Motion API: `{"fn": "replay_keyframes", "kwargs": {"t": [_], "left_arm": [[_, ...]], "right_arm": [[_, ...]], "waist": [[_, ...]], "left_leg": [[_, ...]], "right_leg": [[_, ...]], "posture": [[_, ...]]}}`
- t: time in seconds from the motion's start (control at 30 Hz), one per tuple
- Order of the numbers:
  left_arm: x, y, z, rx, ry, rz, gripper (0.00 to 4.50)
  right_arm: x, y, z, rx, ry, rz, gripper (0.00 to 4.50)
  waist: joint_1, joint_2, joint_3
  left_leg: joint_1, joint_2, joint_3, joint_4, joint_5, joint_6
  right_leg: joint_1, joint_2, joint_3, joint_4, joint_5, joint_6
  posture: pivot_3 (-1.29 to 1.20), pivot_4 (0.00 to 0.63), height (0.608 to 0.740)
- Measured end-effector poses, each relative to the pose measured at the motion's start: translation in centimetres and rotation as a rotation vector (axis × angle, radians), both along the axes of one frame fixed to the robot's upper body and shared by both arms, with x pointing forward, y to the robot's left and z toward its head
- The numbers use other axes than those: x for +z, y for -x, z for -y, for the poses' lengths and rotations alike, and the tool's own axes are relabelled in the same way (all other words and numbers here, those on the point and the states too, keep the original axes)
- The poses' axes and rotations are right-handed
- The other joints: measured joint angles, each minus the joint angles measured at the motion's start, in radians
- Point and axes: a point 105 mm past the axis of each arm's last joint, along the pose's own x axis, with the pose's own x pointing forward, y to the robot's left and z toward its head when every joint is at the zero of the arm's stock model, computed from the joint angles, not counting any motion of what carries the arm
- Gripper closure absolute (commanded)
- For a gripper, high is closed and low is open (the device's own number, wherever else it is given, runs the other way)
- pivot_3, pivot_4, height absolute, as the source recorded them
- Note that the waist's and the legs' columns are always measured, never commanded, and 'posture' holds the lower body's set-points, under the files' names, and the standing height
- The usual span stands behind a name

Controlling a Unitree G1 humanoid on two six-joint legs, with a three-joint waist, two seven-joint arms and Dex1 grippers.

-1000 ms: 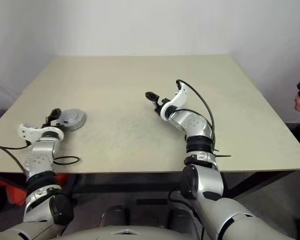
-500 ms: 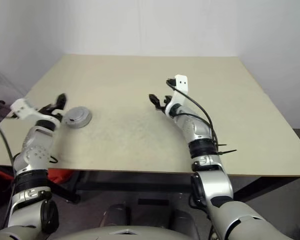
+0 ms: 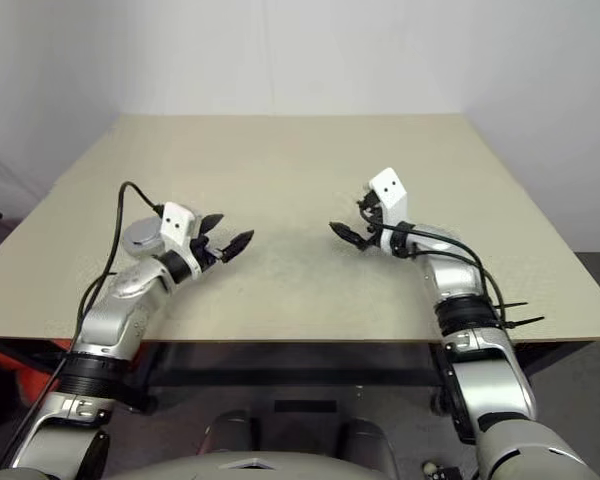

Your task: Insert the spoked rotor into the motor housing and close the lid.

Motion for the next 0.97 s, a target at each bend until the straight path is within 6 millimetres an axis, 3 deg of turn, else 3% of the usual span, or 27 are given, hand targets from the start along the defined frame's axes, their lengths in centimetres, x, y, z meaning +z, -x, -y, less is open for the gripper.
{"fn": "replay_keyframes", "kwargs": {"t": [0.47, 0.97], "left_arm": [[0.0, -1.4, 1.3, -0.015, -0.032, 0.042, 0.02], [-0.4, -1.5, 2.3, -0.022, -0.035, 0.053, 0.02]], "right_arm": [[-1.6, 1.8, 0.6, 0.043, 0.025, -0.022, 0.00], [-2.0, 1.9, 0.8, -0.013, 0.016, -0.012, 0.00]], "waist": [[-0.001, 0.000, 0.000], [-0.001, 0.000, 0.000]], "left_leg": [[0.000, 0.000, 0.000, 0.000, -0.001, 0.002], [0.000, 0.000, 0.000, 0.000, -0.001, 0.002]], "right_leg": [[0.000, 0.000, 0.000, -0.001, 0.000, -0.001], [0.000, 0.000, 0.000, -0.001, 0.000, 0.000]], "posture": [[0.00, 0.000, 0.740], [0.00, 0.000, 0.740]]}}
